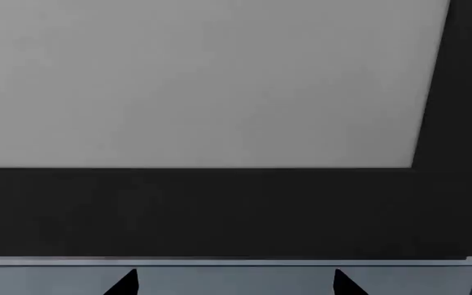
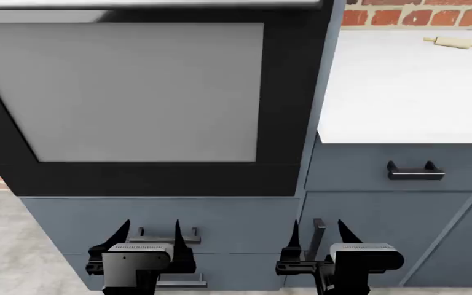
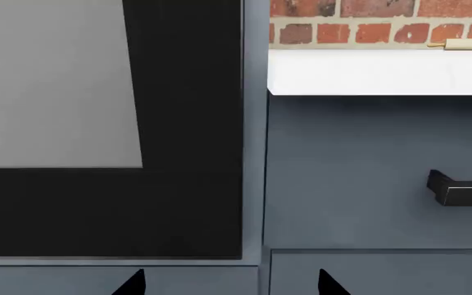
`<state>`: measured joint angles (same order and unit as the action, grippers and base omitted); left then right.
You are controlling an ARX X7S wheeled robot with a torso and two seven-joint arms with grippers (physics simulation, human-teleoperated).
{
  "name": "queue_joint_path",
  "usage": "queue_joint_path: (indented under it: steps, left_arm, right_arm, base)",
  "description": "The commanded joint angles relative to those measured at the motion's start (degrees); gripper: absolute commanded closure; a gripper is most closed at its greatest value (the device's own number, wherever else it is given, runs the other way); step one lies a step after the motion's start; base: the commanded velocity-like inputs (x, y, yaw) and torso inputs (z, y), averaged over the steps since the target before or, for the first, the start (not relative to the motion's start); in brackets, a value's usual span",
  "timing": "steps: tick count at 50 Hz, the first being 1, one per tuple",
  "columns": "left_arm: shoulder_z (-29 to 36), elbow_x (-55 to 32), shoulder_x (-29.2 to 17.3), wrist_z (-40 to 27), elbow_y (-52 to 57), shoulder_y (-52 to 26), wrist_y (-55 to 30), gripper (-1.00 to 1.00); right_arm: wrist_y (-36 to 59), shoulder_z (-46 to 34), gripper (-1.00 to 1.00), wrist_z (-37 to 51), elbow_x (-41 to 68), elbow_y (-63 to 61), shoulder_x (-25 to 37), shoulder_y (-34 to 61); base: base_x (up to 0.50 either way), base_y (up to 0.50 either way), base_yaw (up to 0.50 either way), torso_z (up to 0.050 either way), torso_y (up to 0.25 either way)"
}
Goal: Open the microwave door
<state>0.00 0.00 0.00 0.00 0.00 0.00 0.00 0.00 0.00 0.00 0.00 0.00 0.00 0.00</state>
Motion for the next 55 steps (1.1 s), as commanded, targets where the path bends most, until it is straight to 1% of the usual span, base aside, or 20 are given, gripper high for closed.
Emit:
queue_joint_path:
  steps: [1,3,5,8,13,18,21,22,23,24,25,27,30,31,33,34,35,41,48,55]
  left_arm:
    - [0.92,-0.94,-0.9,-1.2,0.27,0.0,-0.47,-1.0]
    - [1.07,-1.96,-1.37,-1.95,2.59,0.43,-2.52,-1.0]
    - [1.1,-2.48,-1.78,-3.09,8.94,1.47,-7.87,-1.0]
    - [0.54,-4.13,-2.55,-4.55,22.71,1.59,-21.11,-1.0]
    - [-0.44,-6.64,-3.62,-6.77,38.46,-3.05,-41.98,-1.0]
    - [-2.08,-9.91,-4.67,-8.39,51.94,-14.69,-68.16,-1.0]
    - [-5.3,-12.56,-4.82,-7.56,59.46,-26.76,-87.08,-1.0]
    - [-7.04,-15.97,-5.53,-8.76,59.64,-29.82,-89.97,-1.0]
    - [-11.8,-24.57,-8.14,-17.25,57.08,-32.22,-89.99,-1.0]
    - [-17.7,-33.16,-13.45,-25.84,51.7,-36.59,-89.98,-1.0]
    - [-19.22,-41.76,-17.48,-34.44,46.38,-41.65,-89.91,-1.0]
    - [-15.61,-58.95,-22.73,-51.63,40.13,-48.4,-86.21,-1.0]
    - [-10.67,-84.73,-27.5,-77.41,35.4,-55.51,-81.09,-1.0]
    - [-9.22,-93.32,-28.72,-81.72,34.37,-57.56,-79.94,-1.0]
    - [-6.09,-110.51,-31.21,-84.22,32.7,-62.43,-78.42,-1.0]
    - [-4.59,-116.11,-32.39,-85.28,31.82,-64.9,-77.69,-1.0]
    - [-3.34,-117.63,-33.47,-86.11,30.76,-67.1,-76.87,-1.0]
    - [1.95,-124.45,-38.41,-87.67,25.18,-77.85,-73.36,-1.0]
    - [7.07,-127.77,-42.88,-87.14,19.99,-89.48,-73.38,-1.0]
    - [12.44,-129.31,-42.61,-86.66,13.94,-101.1,-72.69,-1.0]
  right_arm:
    - [0.07,-1.43,-1.0,1.49,0.05,-0.78,0.92,-0.48]
    - [1.43,-2.22,-1.0,3.15,-1.06,-3.12,1.42,-1.46]
    - [5.32,-2.59,-1.0,3.65,-0.81,-8.99,1.86,-3.11]
    - [14.82,-2.99,-1.0,3.29,-0.05,-20.47,2.85,-4.06]
    - [31.18,-2.38,-1.0,2.96,1.79,-35.43,4.2,-1.34]
    - [52.7,0.92,-1.0,2.84,5.23,-50.63,5.1,6.18]
    - [71.42,5.94,-1.0,1.03,9.31,-59.76,5.78,17.45]
    - [75.18,8.39,-1.0,3.75,15.38,-59.98,7.95,21.92]
    - [78.94,12.59,-1.0,11.19,23.97,-59.99,11.35,26.28]
    - [83.49,17.91,-1.0,19.2,32.57,-59.98,13.81,30.94]
    - [88.73,22.88,-1.0,24.23,41.16,-59.96,14.36,35.53]
    - [89.9,25.64,-1.0,36.77,58.35,-55.76,18.47,40.79]
    - [88.41,24.11,-1.0,54.71,84.13,-49.16,24.65,48.32]
    - [87.08,22.89,-1.0,58.42,92.73,-47.67,26.47,50.14]
    - [84.91,19.41,-1.0,63.6,101.03,-45.31,30.21,54.15]
    - [83.68,17.65,-1.0,65.85,103.63,-44.29,32.02,56.33]
    - [82.41,16.02,-1.0,67.8,105.97,-43.18,33.7,58.5]
    - [77.97,9.17,-1.0,73.28,113.66,-37.95,40.25,70.38]
    - [75.93,2.87,-1.0,75.98,118.54,-33.38,44.54,81.13]
    - [74.2,-3.05,-1.0,78.42,123.18,-29.62,47.41,93.21]
  base:
    - [0.0,0.0,0.0,0.05,0.0]
    - [0.0,0.0,0.0,0.05,0.0]
    - [0.0,0.0,0.0,0.05,0.0]
    - [0.0,0.0,0.0,0.05,0.0]
    - [0.0,0.0,0.0,0.05,0.0]
    - [0.0,0.0,0.0,0.05,0.0]
    - [0.0,0.0,0.0,0.05,0.0]
    - [0.0,0.0,0.0,0.05,0.0]
    - [0.0,0.0,0.0,0.05,0.0]
    - [0.0,0.0,0.0,0.05,0.0]
    - [0.0,0.0,0.0,0.05,0.0]
    - [0.0,0.0,0.0,0.05,0.0]
    - [0.0,0.0,0.0,0.05,0.0]
    - [0.0,0.0,0.0,0.05,0.0]
    - [0.0,0.0,0.0,0.05,0.0]
    - [0.0,0.0,0.0,0.05,0.0]
    - [0.0,0.0,0.0,0.05,0.0]
    - [0.0,0.0,0.0,0.05,0.0]
    - [0.0,0.0,0.0,0.05,0.0]
    - [0.11,-0.04,0.0,0.009,0.0]
